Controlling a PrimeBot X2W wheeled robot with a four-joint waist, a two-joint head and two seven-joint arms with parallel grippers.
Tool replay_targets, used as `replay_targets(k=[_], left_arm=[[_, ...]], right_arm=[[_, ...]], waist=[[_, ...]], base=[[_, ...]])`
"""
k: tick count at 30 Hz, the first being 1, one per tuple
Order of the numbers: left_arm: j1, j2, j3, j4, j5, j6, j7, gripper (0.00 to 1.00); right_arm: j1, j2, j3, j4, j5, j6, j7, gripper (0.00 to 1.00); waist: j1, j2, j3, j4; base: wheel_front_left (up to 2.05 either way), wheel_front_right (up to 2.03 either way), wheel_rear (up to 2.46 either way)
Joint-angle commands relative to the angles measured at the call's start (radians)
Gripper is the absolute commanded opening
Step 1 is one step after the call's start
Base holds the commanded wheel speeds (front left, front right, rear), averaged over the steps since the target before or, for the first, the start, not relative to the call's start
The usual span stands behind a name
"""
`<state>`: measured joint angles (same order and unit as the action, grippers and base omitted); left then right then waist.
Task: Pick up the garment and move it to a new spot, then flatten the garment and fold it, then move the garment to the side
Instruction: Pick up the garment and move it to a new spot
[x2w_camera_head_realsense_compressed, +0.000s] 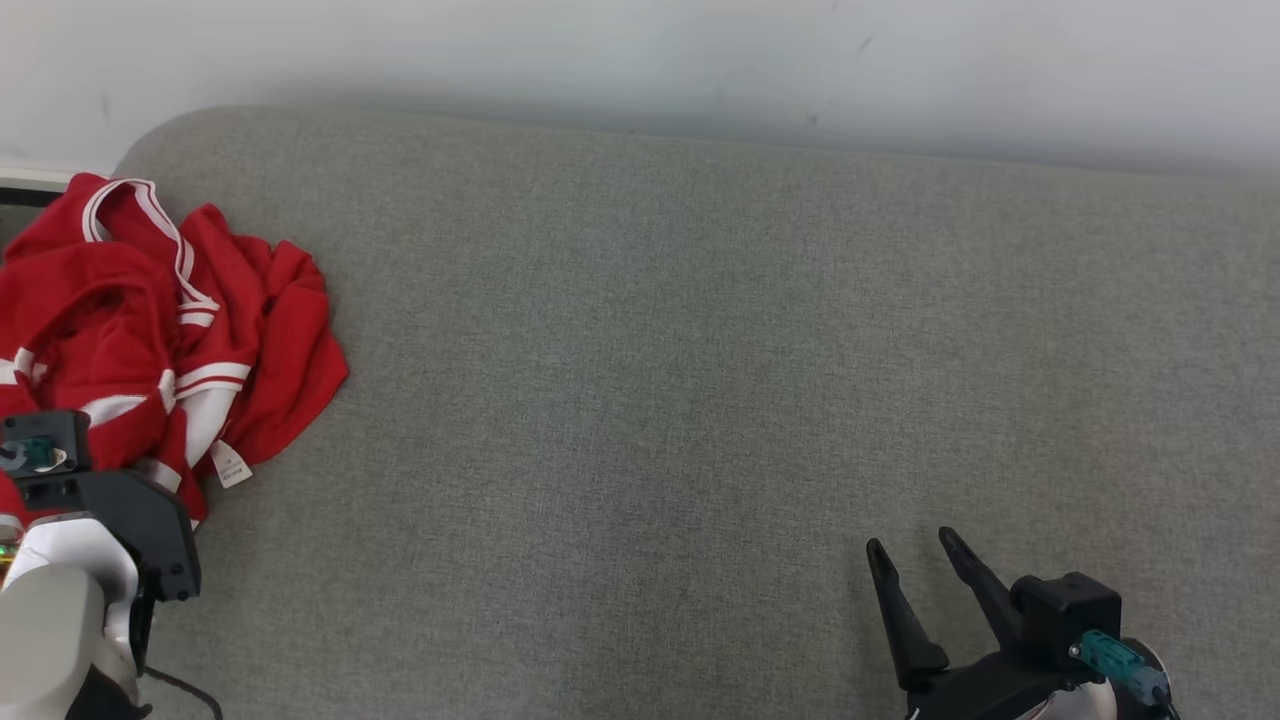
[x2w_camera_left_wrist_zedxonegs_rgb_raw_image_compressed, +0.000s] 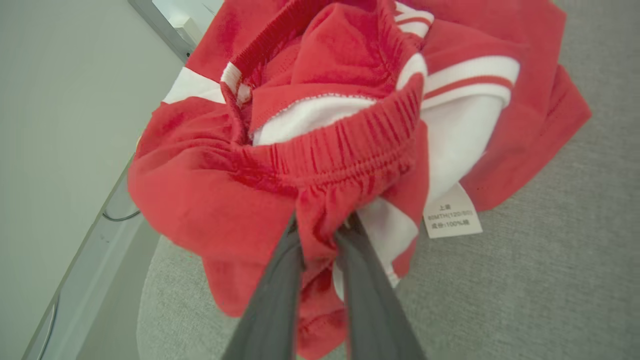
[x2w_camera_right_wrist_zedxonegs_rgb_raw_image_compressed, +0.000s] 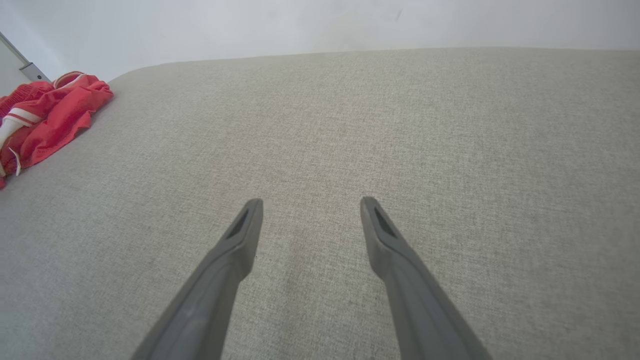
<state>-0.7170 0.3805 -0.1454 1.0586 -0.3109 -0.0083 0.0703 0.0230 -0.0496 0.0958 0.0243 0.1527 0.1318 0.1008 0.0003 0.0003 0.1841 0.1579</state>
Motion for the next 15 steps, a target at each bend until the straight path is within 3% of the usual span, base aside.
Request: replay_targets(k=[1,9,15], left_arm=[[0.008,0.003,0.006,-0.002,-0.013,0.003,-0.02,0.0],[-0.04,0.058,-0.003,-0.116,0.002,-0.001,-0.062,0.0],[-0.113,0.07,-0.011,-0.28,-0.01,-0.042,-0.081,0.0]], right_arm=[[0.002,-0.001,0.007,0.012,0.017,-0.002,-0.012,1.0],[0.008,-0.001,0.022,0.102,0.095,-0.002,-0.079,1.0],[0.007,-0.001,0.002,0.155,0.136,-0.002,-0.135,1.0]], waist=[[-0.0003,-0.0003,-0.023,0.006],[-0.0003,-0.0003,-0.168,0.01],[-0.0003,-0.0003,-0.245,-0.007]], base=[[0.0,0.0,0.0],[0.0,0.0,0.0],[0.0,0.0,0.0]])
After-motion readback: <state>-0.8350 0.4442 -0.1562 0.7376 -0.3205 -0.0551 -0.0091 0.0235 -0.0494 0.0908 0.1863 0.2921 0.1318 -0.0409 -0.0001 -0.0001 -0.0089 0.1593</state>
